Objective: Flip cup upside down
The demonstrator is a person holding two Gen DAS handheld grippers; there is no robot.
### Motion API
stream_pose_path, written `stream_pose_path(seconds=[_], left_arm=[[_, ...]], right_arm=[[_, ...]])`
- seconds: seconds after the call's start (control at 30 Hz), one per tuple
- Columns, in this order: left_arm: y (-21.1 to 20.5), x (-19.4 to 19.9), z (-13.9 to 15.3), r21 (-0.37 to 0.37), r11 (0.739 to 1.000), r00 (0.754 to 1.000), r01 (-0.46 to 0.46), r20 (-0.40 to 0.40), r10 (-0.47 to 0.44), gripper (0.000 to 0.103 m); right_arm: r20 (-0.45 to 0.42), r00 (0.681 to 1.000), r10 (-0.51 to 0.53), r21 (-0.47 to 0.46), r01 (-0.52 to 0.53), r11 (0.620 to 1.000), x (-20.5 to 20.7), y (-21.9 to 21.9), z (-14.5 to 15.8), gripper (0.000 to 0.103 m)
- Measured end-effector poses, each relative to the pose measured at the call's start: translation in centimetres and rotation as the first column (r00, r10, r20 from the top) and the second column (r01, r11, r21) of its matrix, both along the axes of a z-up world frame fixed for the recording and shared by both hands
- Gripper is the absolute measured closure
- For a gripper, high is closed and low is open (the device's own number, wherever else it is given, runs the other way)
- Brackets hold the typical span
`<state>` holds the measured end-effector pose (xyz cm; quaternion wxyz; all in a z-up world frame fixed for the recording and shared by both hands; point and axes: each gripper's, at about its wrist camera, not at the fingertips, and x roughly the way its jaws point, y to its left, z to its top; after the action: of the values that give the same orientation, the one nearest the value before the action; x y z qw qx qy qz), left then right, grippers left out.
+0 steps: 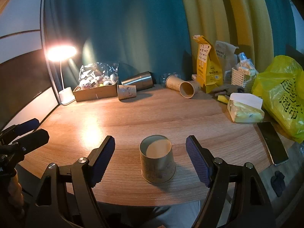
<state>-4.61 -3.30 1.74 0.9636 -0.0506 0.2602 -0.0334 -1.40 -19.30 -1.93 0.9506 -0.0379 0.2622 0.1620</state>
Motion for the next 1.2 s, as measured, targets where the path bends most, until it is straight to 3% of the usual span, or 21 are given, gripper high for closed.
stream_pose_path(seconds=[1.2], left_arm=[[0.34,0.69,-0.05,0.007,1.0,1.0,-0.007,-0.012,0.007,0.013]], right_arm=[[-0.029,1.0,-0.004,0.019,0.005,1.0,0.49,0.05,-0.47,0.023]])
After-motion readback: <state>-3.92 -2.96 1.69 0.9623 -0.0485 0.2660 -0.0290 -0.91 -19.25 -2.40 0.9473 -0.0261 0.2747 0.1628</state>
